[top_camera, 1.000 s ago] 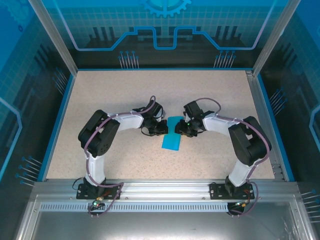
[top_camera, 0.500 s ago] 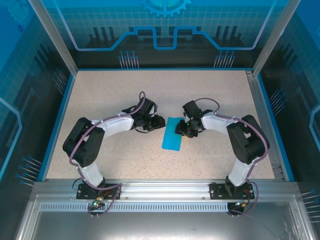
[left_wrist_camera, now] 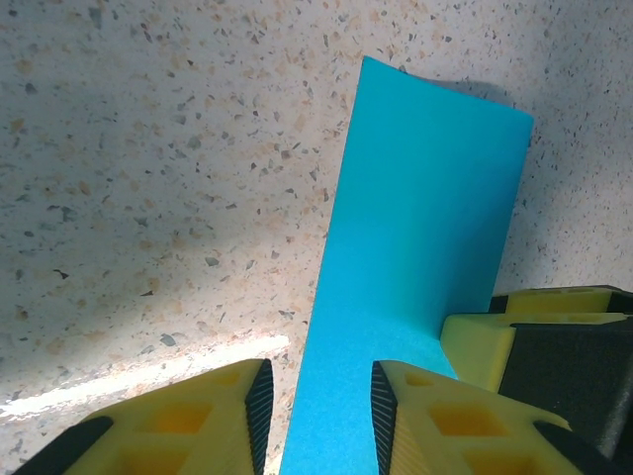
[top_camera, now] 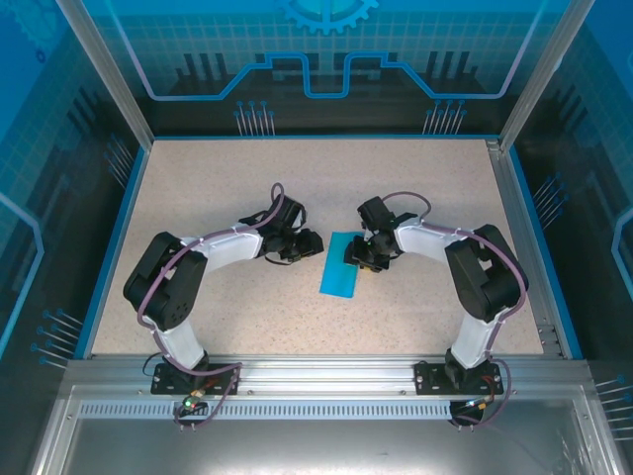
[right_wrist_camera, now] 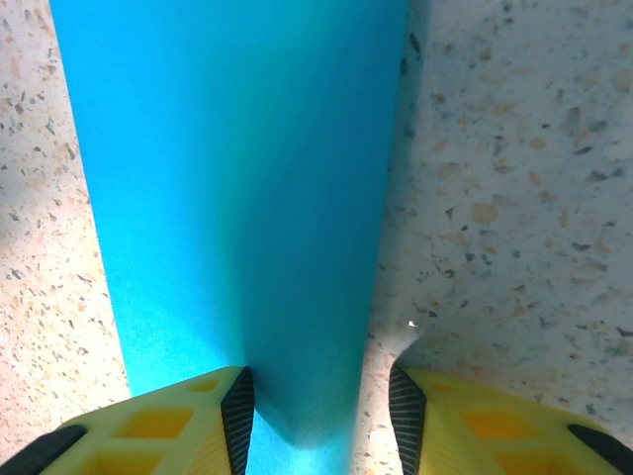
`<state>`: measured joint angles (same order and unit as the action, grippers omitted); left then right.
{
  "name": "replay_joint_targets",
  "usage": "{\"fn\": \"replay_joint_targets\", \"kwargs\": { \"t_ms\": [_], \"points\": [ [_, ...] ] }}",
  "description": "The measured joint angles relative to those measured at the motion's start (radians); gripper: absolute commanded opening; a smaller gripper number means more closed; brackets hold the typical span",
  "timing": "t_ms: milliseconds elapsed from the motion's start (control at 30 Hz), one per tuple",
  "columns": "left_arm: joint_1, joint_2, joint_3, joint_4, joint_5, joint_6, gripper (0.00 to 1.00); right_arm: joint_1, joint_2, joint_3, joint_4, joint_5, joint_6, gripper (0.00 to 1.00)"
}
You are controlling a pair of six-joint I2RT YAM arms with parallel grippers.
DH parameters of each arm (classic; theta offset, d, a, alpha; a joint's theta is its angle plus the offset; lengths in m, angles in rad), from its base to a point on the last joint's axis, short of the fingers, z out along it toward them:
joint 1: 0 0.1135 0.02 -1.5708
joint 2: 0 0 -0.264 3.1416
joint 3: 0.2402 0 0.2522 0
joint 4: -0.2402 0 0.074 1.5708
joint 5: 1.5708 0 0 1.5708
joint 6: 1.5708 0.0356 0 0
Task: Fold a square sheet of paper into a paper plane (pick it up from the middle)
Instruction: Hold the square sheet of paper at the center of the table.
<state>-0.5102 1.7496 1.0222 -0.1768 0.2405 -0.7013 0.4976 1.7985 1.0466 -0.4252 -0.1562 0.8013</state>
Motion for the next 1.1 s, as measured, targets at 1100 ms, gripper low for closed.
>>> {"fn": "replay_joint_targets", "kwargs": {
  "t_ms": [1100],
  "points": [
    [0.000,0.042,0.008,0.003,0.092,0.005,0.30,0.006,0.045,0.066,-0.084,0.018,-0.023,0.43]
  ]
}}
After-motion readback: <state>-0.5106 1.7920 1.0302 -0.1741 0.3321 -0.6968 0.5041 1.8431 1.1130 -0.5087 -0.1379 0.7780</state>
